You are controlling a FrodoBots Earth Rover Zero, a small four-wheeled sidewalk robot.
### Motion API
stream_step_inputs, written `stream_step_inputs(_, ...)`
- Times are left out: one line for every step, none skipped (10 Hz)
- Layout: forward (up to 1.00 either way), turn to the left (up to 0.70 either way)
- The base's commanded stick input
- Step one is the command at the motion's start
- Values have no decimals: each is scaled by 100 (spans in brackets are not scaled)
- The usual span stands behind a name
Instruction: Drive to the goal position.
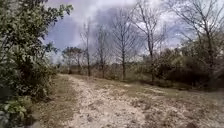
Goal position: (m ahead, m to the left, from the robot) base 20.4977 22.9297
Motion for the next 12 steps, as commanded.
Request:
stream_step_inputs(12,0)
stream_step_inputs(70,0)
stream_step_inputs(70,0)
stream_step_inputs(70,0)
stream_step_inputs(70,0)
stream_step_inputs(70,0)
stream_step_inputs(70,2)
stream_step_inputs(70,19)
stream_step_inputs(70,35)
stream_step_inputs(70,35)
stream_step_inputs(70,11)
stream_step_inputs(70,0)
